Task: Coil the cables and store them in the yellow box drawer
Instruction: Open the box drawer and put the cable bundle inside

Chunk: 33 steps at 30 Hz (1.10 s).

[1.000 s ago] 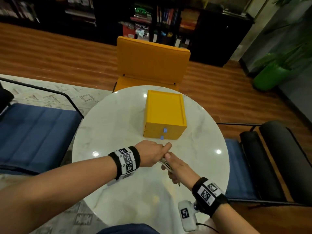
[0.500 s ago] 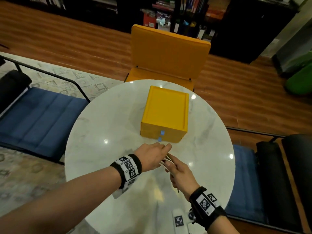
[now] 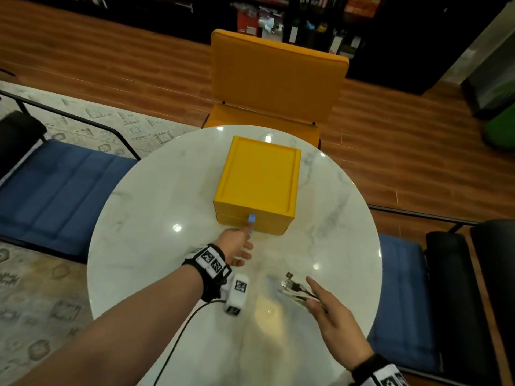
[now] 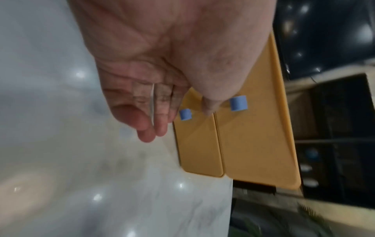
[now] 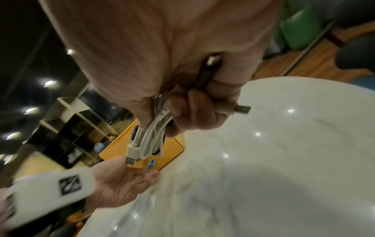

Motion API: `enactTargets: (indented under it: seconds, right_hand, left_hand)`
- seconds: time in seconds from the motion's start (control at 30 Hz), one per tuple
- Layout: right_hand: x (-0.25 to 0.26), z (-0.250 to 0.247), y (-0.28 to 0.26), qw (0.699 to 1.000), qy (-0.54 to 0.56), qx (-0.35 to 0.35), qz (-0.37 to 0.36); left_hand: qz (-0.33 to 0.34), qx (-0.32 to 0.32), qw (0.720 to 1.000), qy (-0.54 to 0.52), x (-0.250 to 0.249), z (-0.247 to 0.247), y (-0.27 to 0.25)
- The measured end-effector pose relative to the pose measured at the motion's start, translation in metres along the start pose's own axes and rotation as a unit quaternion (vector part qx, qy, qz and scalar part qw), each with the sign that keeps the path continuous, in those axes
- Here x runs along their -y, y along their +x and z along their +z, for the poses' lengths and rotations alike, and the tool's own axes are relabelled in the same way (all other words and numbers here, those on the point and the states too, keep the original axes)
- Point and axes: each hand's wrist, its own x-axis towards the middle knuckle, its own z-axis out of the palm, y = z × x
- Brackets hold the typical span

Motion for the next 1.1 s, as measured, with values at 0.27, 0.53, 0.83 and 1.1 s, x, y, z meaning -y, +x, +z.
enactTargets:
  seconds: [0.27, 0.53, 0.83, 1.1]
  right_hand:
    - [0.06, -0.01, 0.04, 0.979, -0.156, 0.02, -0.133]
    - [0.099, 0.039, 0.143, 0.893, -0.386, 0.086, -0.215]
    - [0.08, 0.075, 0.16, 0.866, -0.411, 0.209, -0.195]
    - [0.066, 0.079, 0.151, 0.866, -0.405, 0.236, -0.17]
  left_hand:
    - [0.034, -0.011, 0.999, 0.007, 0.021, -0.004, 0.0]
    - [0.048, 0.011, 0.997, 0.054, 0.076, -0.014, -0.027]
    - [0.097, 0.006, 0.987, 0.129, 0.089, -0.019, -0.028]
    - [0.134, -0.01, 0.974, 0.181, 0.091, -0.024, -0.018]
